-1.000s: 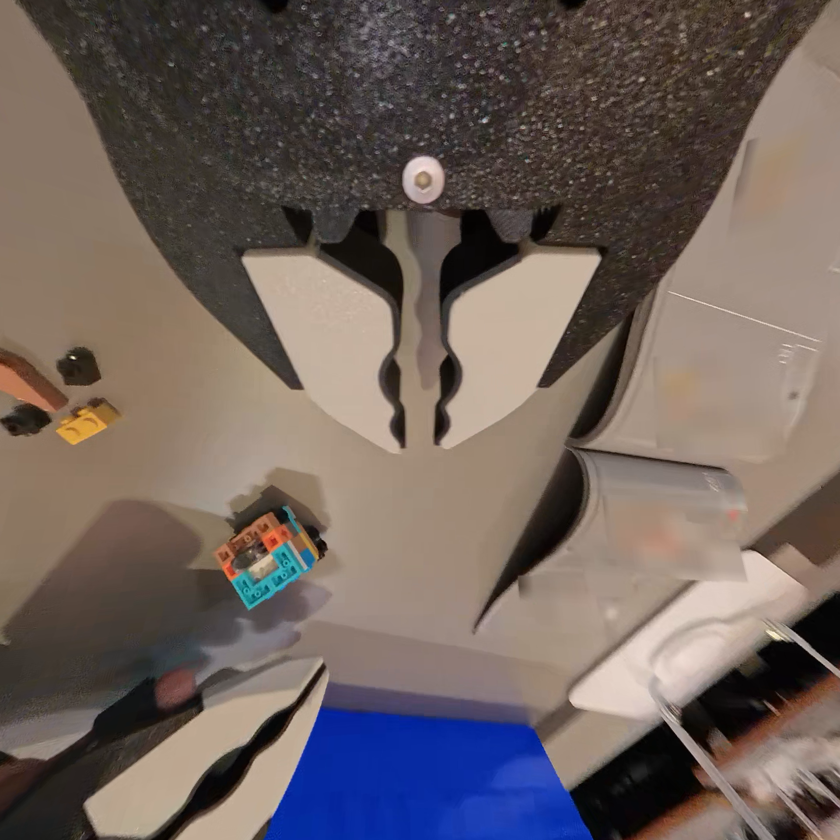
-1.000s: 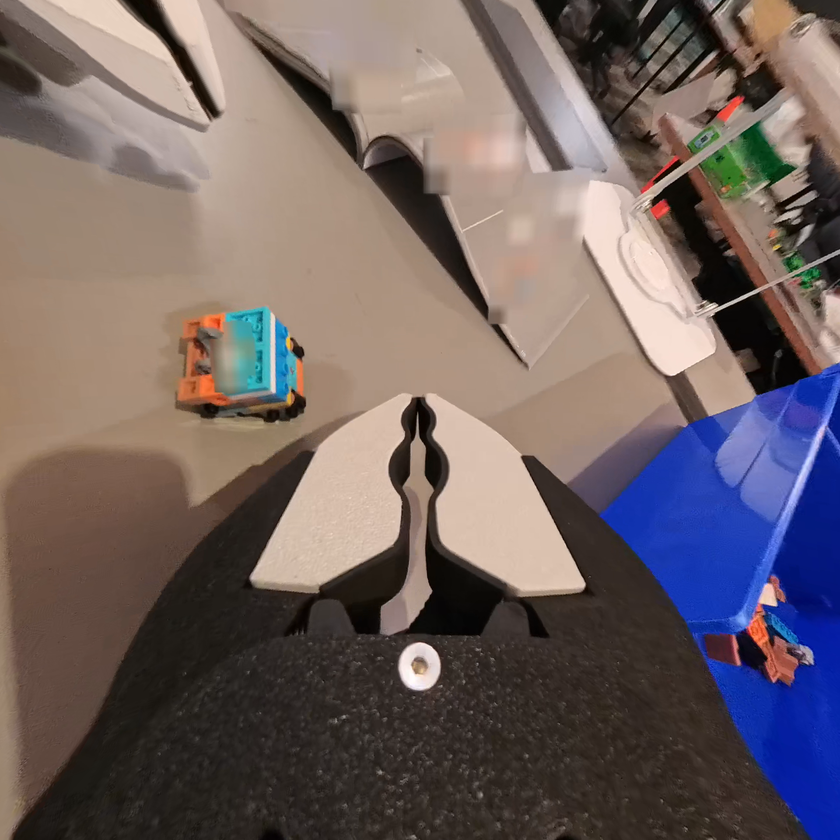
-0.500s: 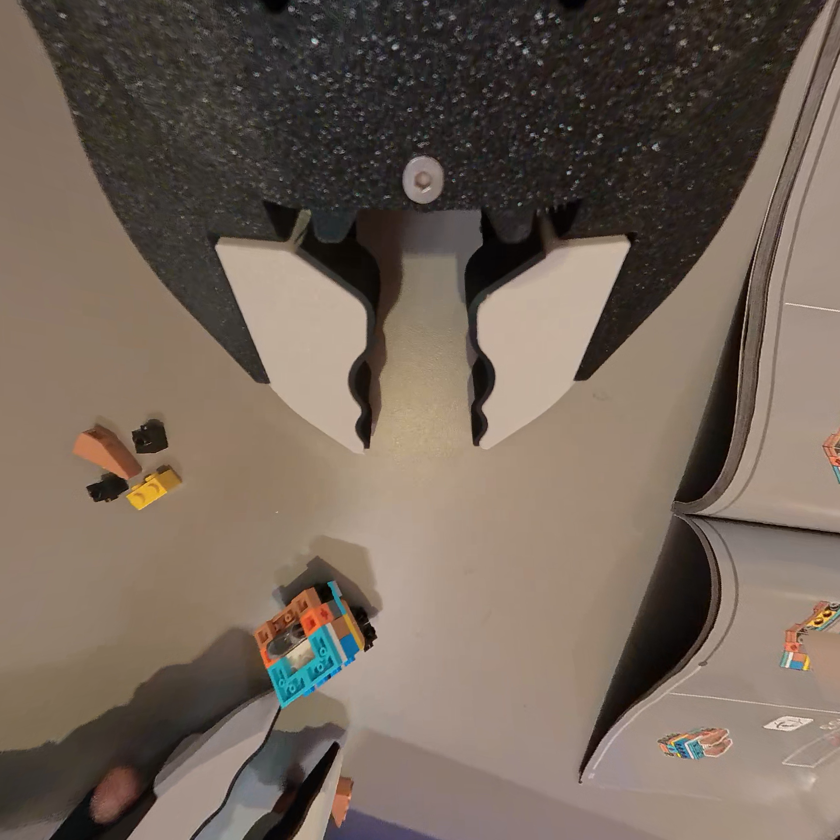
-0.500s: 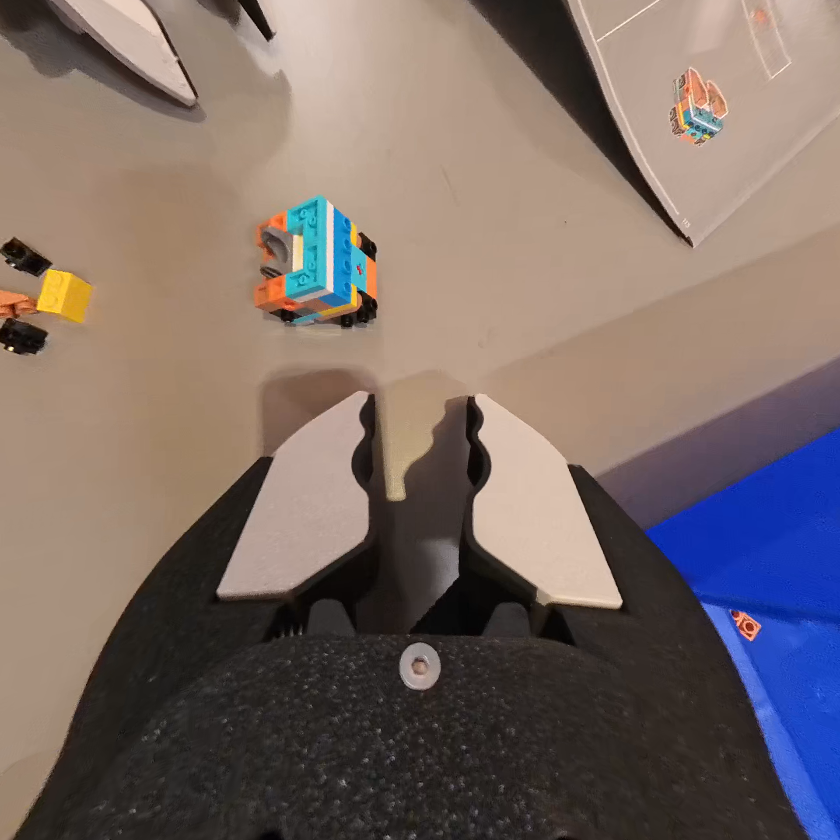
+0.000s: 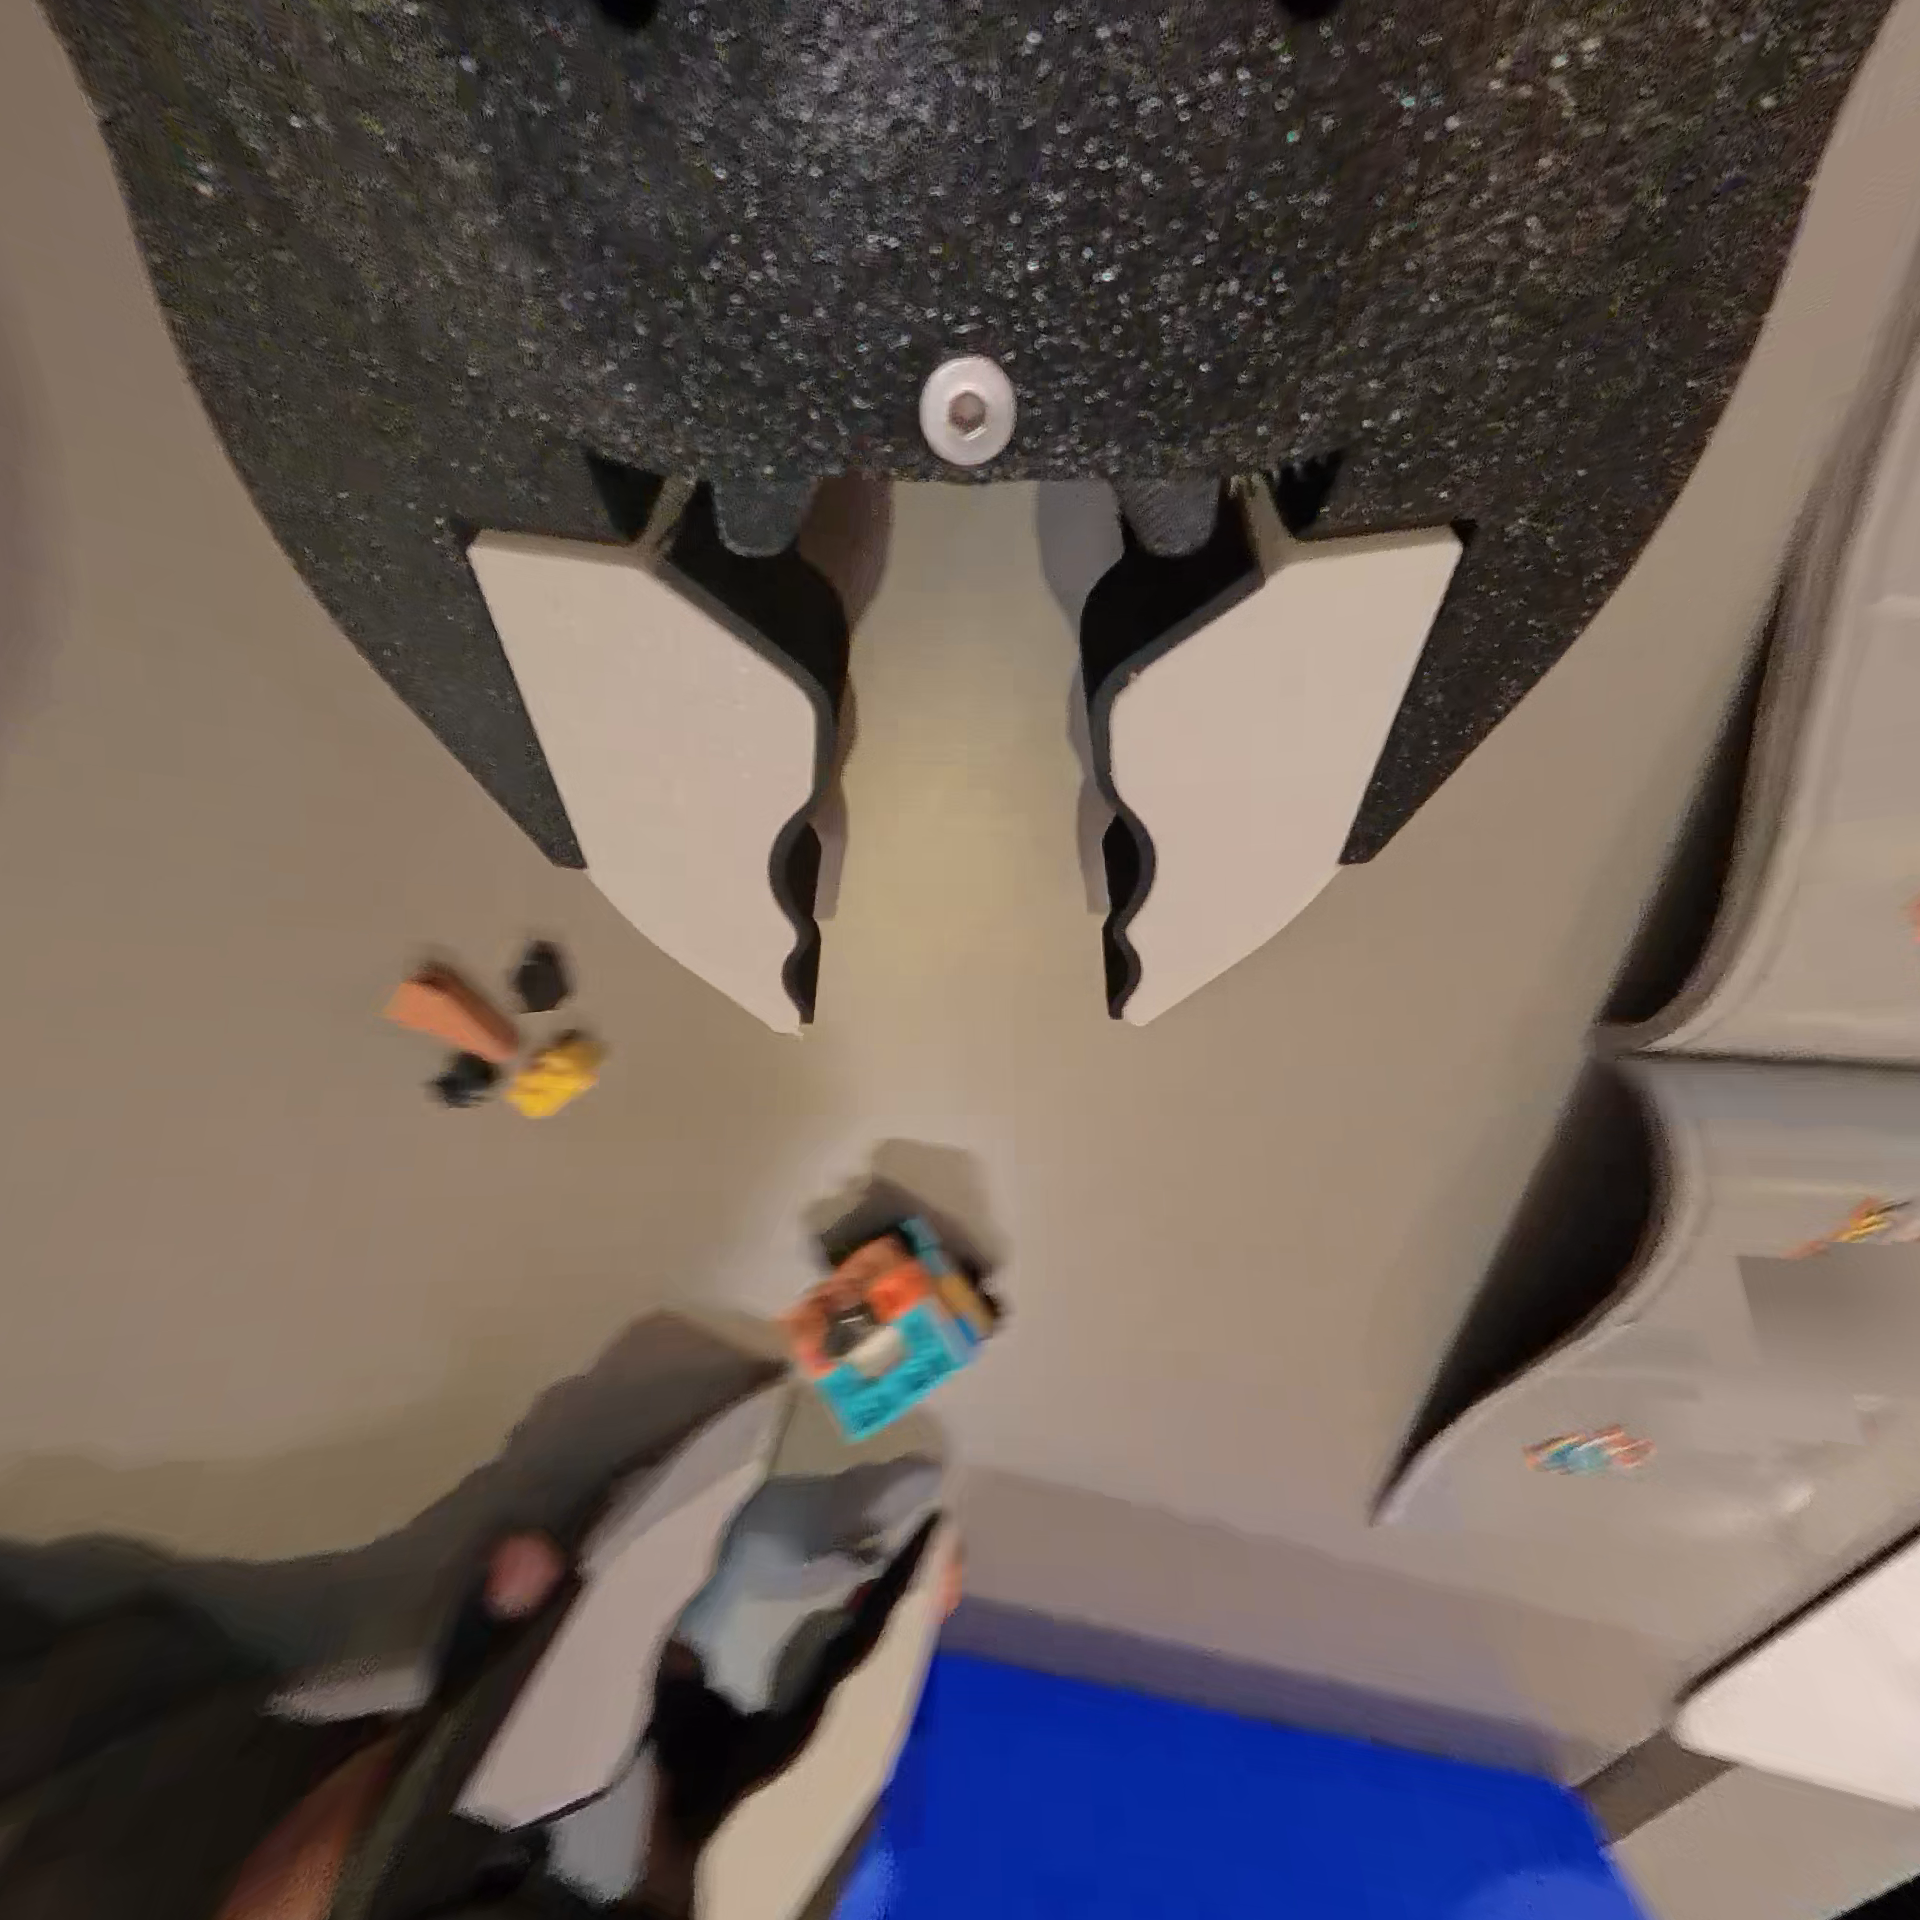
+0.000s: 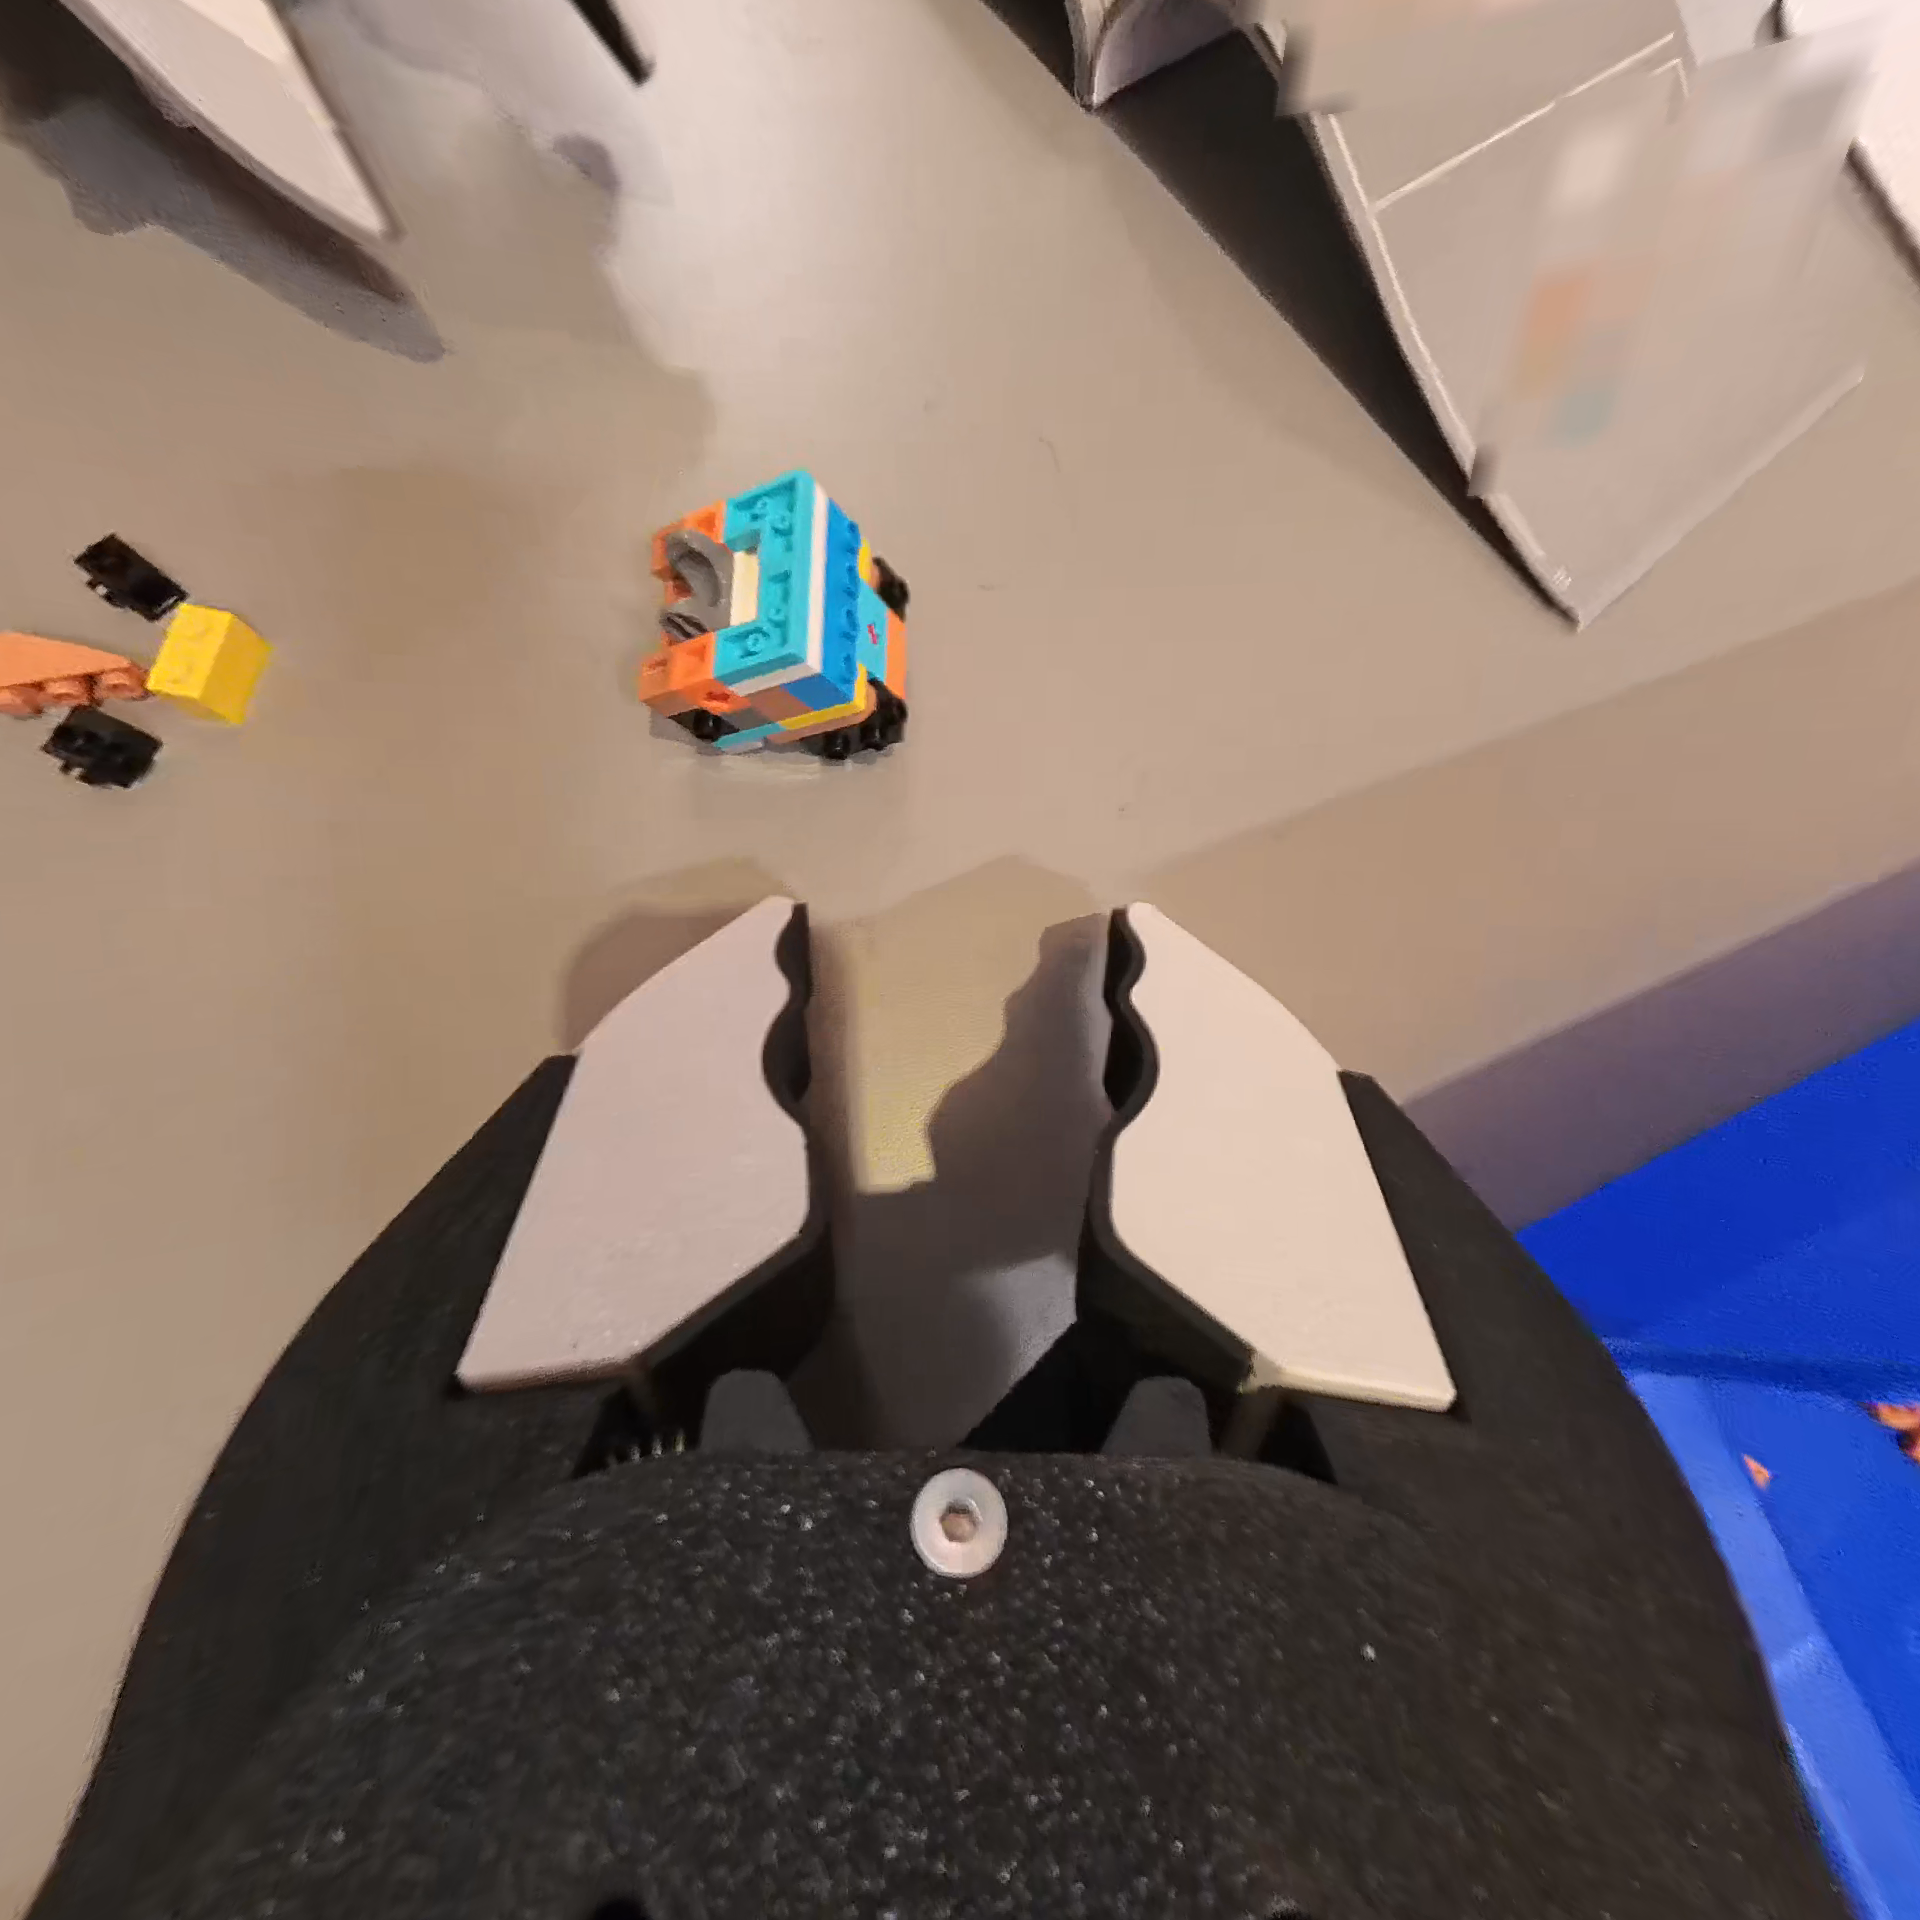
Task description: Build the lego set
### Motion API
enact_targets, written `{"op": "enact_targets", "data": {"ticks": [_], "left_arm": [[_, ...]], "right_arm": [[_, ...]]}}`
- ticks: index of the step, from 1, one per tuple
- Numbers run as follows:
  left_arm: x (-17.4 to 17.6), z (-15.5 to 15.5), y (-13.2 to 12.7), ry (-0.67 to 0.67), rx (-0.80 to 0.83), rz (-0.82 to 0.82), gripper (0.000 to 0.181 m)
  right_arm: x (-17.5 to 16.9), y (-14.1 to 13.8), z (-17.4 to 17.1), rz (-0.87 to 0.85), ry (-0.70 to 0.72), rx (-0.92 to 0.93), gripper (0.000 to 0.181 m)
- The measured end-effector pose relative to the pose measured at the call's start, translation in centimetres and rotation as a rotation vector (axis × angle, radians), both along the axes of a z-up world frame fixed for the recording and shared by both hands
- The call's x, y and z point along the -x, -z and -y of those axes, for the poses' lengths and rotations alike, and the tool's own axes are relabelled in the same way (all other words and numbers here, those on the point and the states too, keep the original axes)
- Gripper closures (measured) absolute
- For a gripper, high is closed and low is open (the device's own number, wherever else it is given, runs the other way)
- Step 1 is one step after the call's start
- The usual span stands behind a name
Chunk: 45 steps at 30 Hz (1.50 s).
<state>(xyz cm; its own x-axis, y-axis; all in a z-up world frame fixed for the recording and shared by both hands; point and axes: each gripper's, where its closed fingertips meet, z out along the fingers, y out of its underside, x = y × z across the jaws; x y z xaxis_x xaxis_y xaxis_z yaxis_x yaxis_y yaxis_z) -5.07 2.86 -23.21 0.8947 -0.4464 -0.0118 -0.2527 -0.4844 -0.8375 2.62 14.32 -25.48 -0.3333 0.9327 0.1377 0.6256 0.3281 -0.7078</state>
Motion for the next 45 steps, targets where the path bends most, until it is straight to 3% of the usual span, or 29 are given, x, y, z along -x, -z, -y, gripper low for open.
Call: {"op": "enact_targets", "data": {"ticks": [6,10,15,24,33,39,45], "left_arm": [[-5.8,2.8,-0.2,0.241,0.003,0.001,0.136],[-8.7,3.8,-0.5,0.295,-0.016,-0.034,0.147],[-9.8,4.3,0.3,0.289,-0.003,-0.088,0.153],[-9.7,4.1,0.6,0.264,-0.007,-0.095,0.155],[-8.9,3.3,-0.3,0.218,-0.055,-0.074,0.154],[-6.0,0.0,-1.9,0.219,-0.11,-0.147,0.142],[-3.1,-5.0,0.1,0.425,-0.141,-0.31,0.122]], "right_arm": [[-0.2,-2.8,3.1,-0.178,-0.109,0.05,0.135],[-0.7,-3.4,5.1,-0.218,-0.184,0.024,0.143],[-1.1,-2.5,5.9,-0.185,-0.222,0.002,0.144],[-1.3,-2.1,5.5,-0.172,-0.215,-0.033,0.147],[-1.4,-2.8,-1.2,-0.231,0.048,-0.114,0.149],[-1.0,-1.9,-4.6,-0.186,0.179,-0.221,0.149],[-1.2,-1.9,-5.2,-0.189,0.193,-0.222,0.149]]}}
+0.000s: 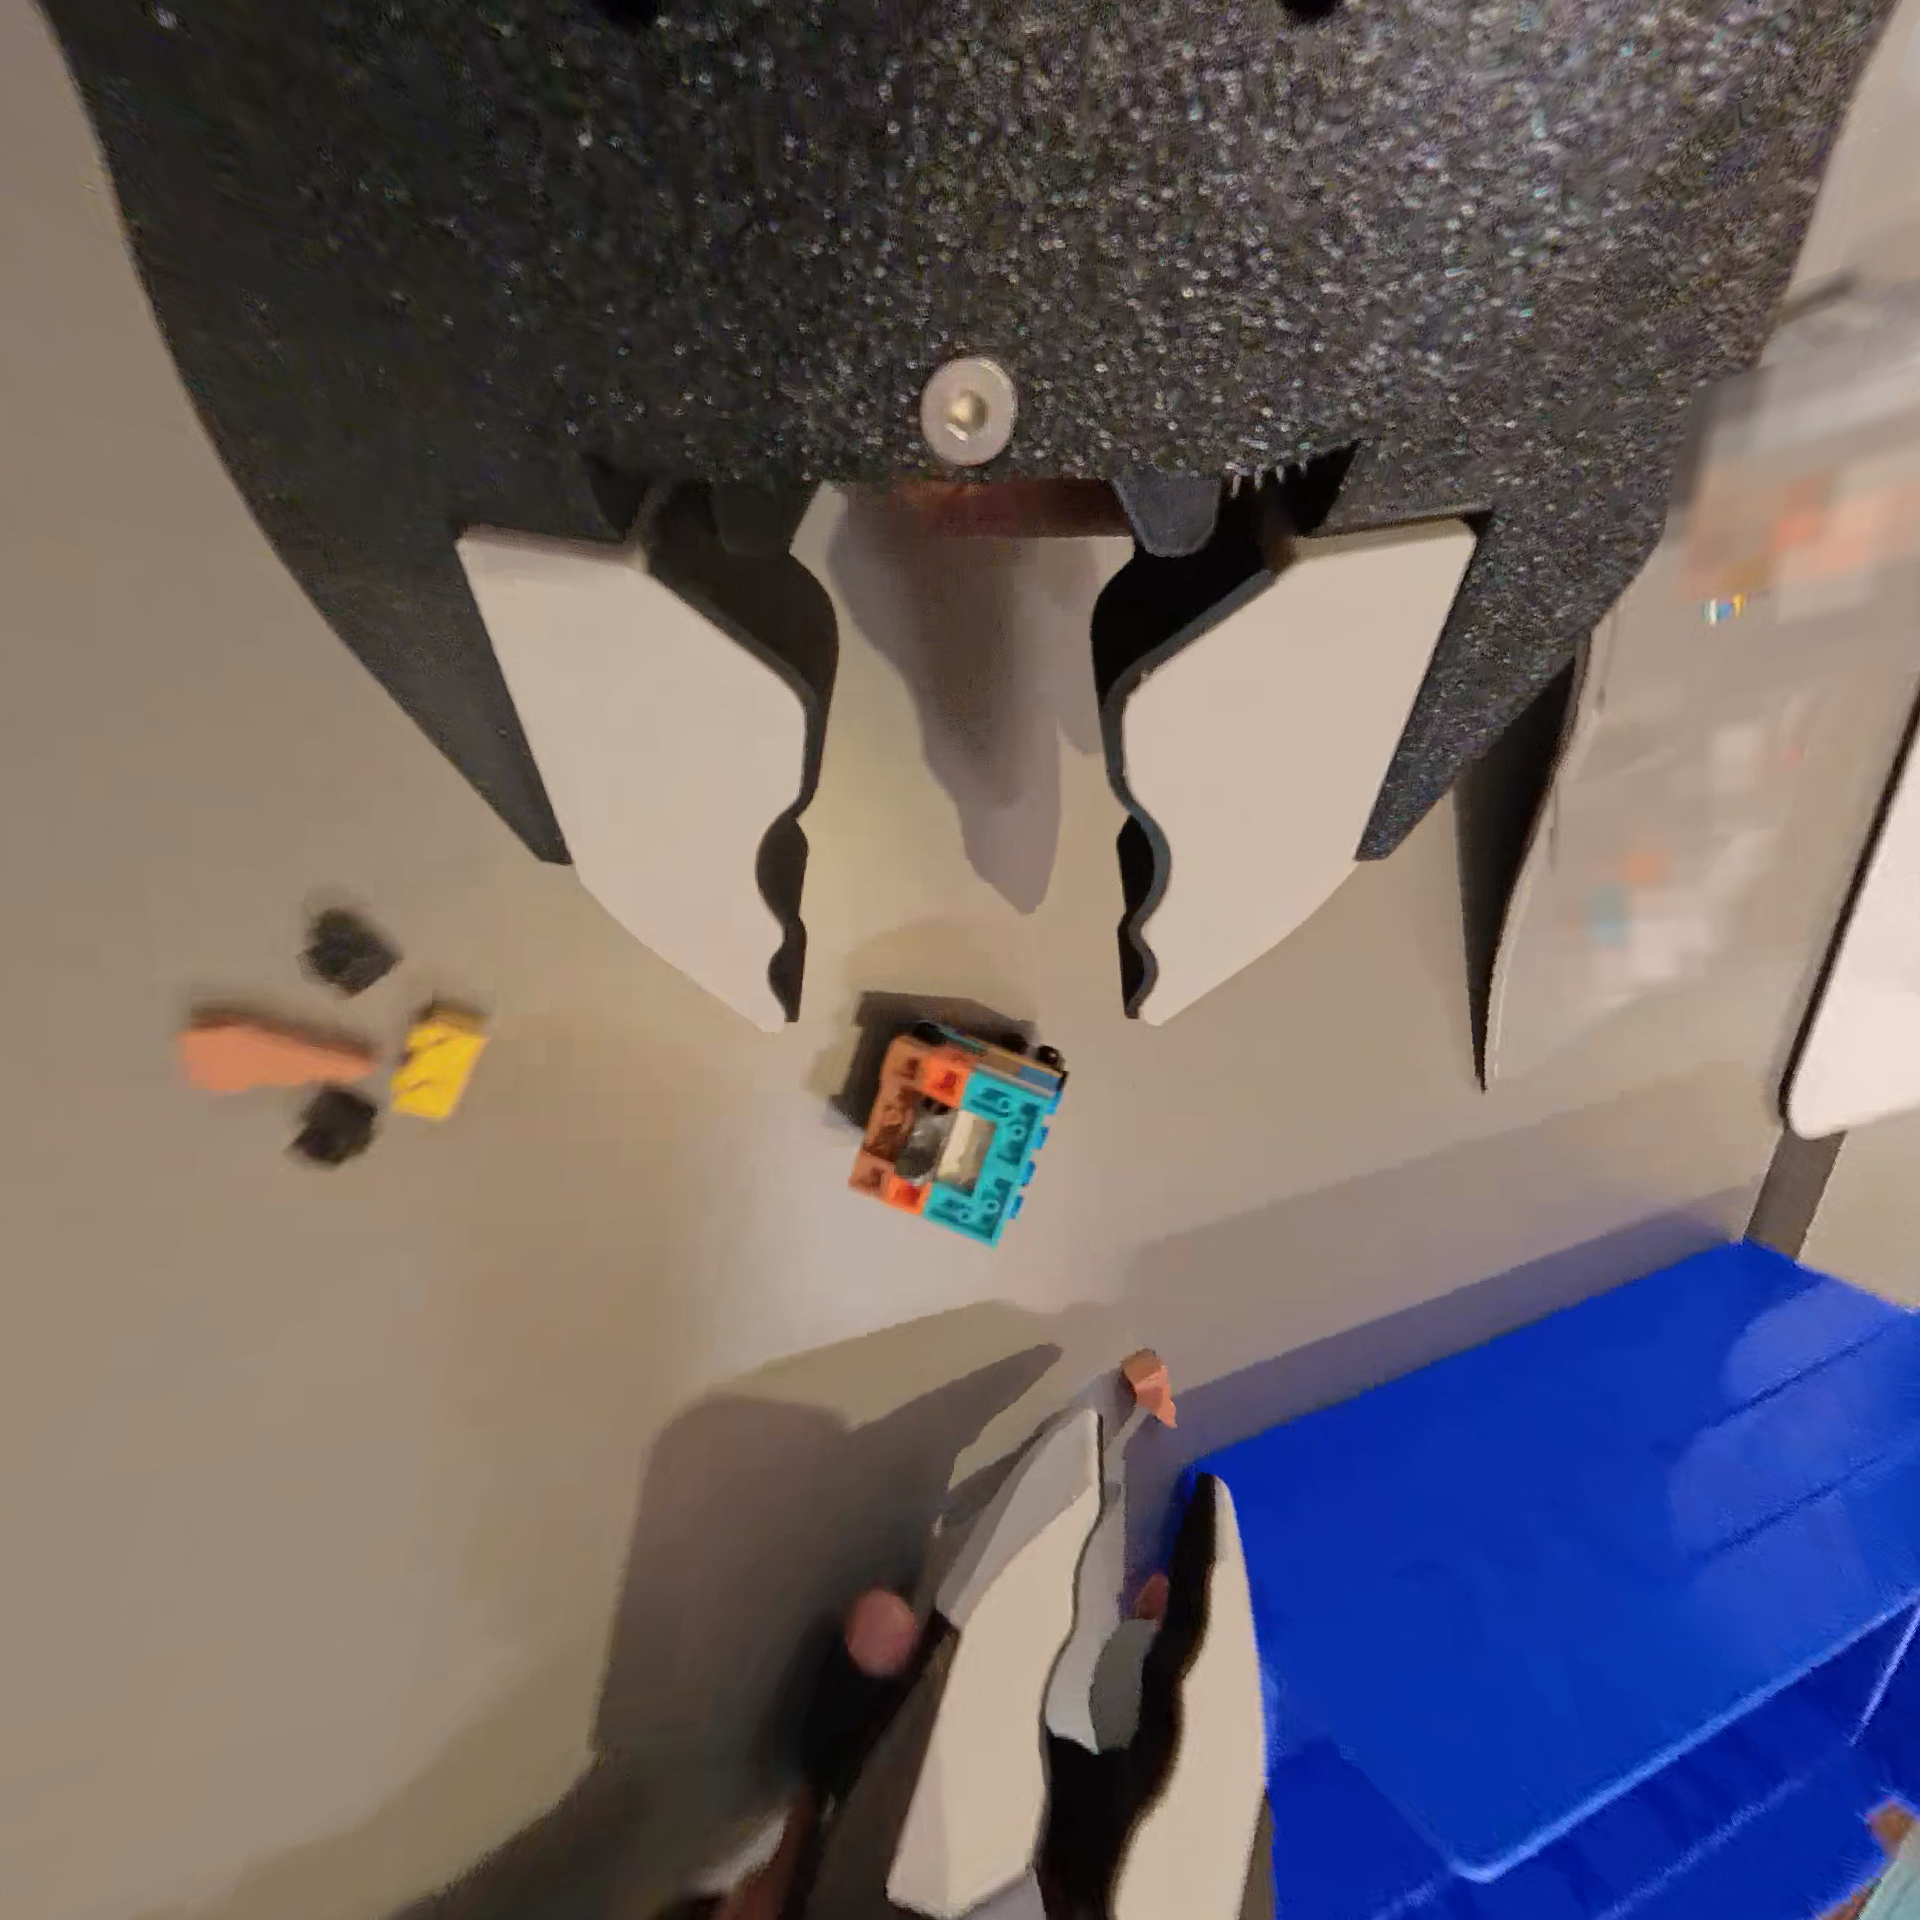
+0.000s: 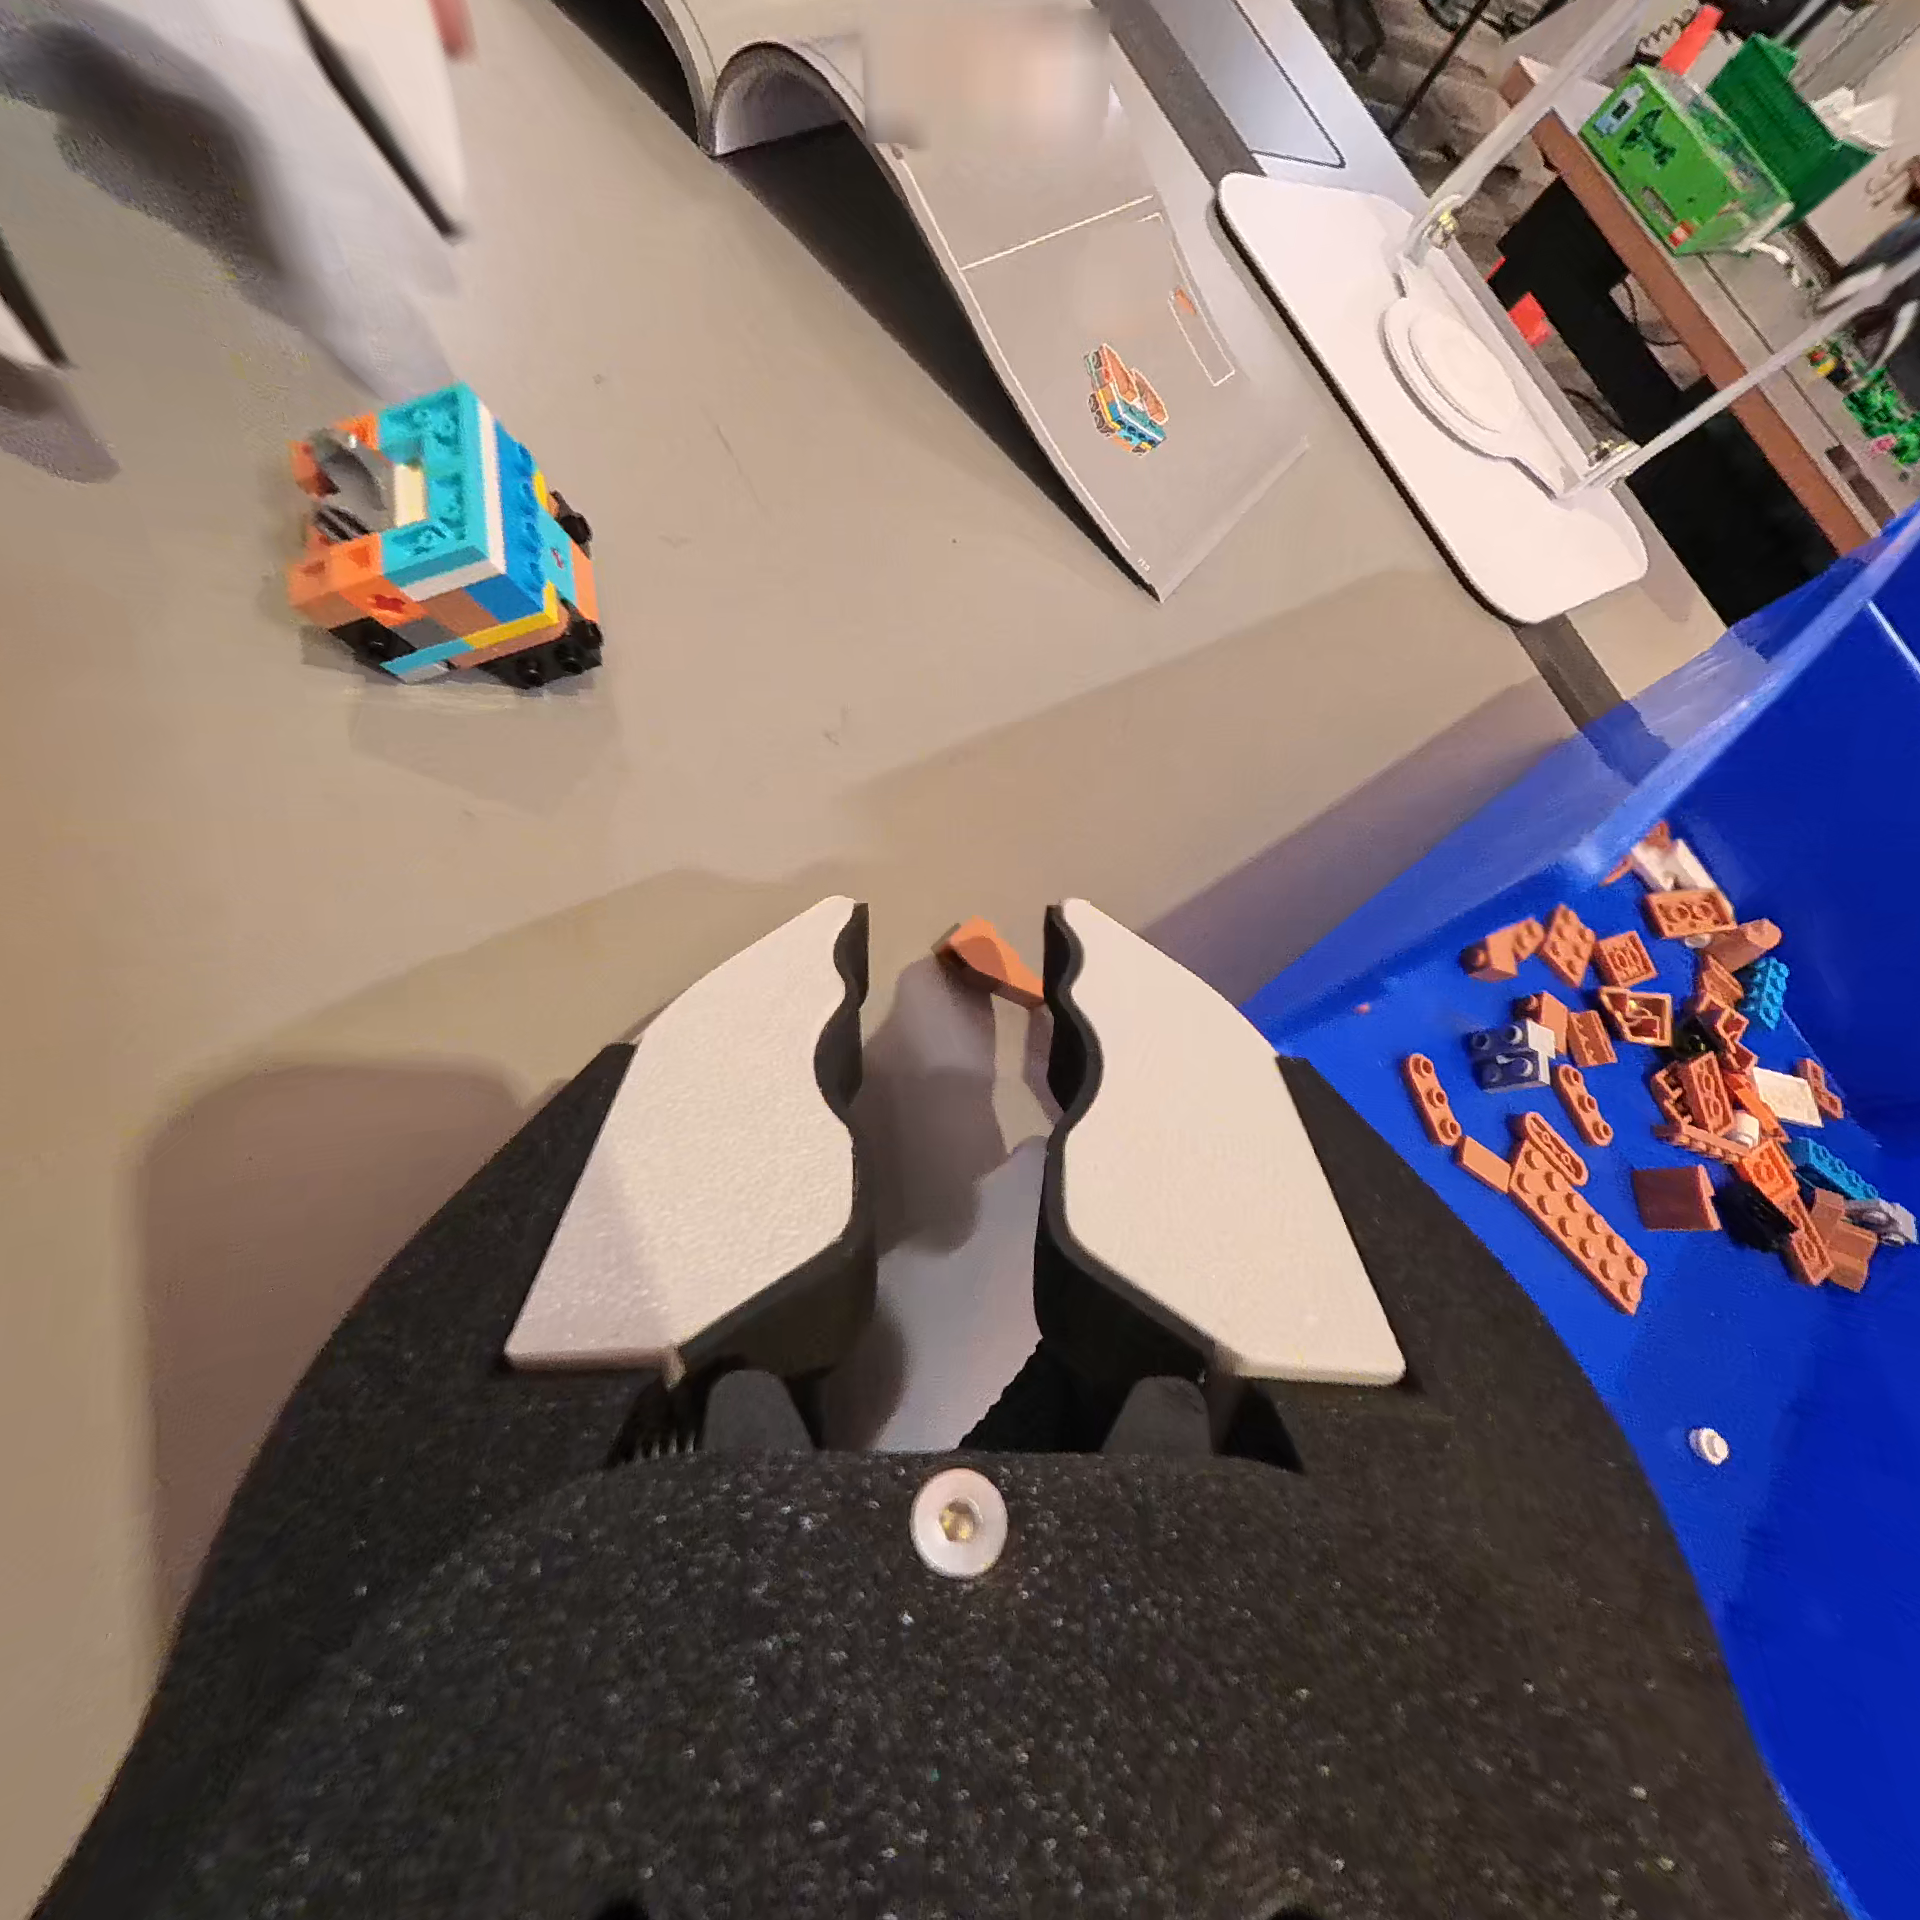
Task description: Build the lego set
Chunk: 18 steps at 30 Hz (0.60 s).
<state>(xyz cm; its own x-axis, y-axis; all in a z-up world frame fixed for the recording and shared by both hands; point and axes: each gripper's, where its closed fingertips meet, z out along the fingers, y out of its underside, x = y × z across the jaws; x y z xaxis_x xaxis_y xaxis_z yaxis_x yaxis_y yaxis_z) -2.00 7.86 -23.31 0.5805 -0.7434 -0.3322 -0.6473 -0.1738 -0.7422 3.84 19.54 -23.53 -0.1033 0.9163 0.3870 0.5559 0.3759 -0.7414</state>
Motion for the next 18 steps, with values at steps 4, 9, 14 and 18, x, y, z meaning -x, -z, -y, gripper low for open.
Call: {"op": "enact_targets", "data": {"ticks": [4,9,14,18], "left_arm": [[-0.7,-1.2,1.0,0.159,0.012,-0.007,0.121],[-1.6,-1.6,1.0,0.276,0.006,-0.006,0.124],[-2.2,-1.8,1.2,0.306,0.006,-0.011,0.143],[-1.9,-2.2,1.1,0.233,0.006,0.001,0.143]], "right_arm": [[-0.2,-0.3,-0.4,-0.02,0.001,0.044,0.149],[-0.3,-0.5,-0.3,-0.037,-0.024,0.11,0.152],[-0.3,-0.3,-0.2,-0.02,-0.037,0.131,0.153],[-0.3,-0.2,-0.2,-0.012,-0.035,0.124,0.153]]}}
